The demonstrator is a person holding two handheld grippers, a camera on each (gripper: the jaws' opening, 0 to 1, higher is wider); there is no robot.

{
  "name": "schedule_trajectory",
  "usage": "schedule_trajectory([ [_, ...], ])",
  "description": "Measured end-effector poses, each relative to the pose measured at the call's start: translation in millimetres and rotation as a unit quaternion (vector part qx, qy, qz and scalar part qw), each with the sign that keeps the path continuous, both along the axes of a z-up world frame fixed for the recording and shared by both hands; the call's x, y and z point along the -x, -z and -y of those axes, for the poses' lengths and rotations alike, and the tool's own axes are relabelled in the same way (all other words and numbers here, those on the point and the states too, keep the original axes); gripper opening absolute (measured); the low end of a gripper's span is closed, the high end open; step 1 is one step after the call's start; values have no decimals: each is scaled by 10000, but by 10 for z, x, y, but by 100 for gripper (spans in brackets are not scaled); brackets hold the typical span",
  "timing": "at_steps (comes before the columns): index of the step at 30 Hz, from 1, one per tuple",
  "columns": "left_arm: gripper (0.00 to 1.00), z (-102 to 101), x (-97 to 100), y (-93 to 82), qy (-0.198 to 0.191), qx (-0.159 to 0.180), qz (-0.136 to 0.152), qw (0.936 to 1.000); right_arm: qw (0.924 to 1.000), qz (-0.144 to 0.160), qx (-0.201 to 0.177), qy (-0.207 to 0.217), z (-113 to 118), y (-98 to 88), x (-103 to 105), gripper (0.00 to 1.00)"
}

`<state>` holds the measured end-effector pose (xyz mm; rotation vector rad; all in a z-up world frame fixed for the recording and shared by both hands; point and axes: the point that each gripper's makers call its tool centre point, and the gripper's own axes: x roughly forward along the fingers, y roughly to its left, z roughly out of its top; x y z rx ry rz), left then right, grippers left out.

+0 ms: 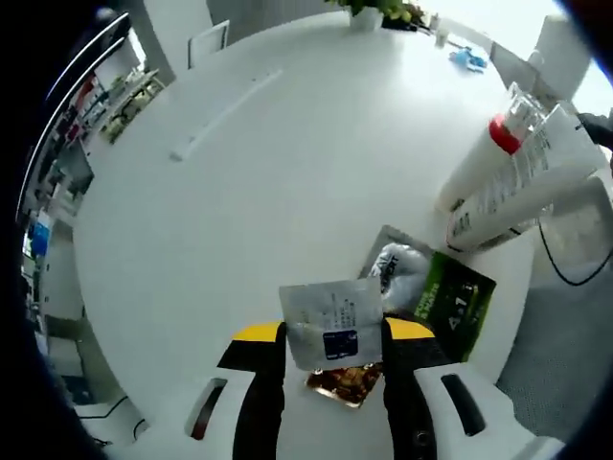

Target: Arrange the skincare products in the storage area until every visible bottle or jar stands upright without overlapping.

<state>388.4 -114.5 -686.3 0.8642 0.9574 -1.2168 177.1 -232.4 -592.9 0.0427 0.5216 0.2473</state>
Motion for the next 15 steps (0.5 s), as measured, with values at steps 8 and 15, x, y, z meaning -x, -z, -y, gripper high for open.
schedule_trajectory([
  [8, 37, -205, 234, 14, 640, -283, 30, 9975, 9999, 78, 112, -68, -25, -50, -3, 99],
  [15, 37, -368, 446, 96, 1099, -477, -69, 9928, 9996, 107, 249, -121, -23, -73, 34, 100],
])
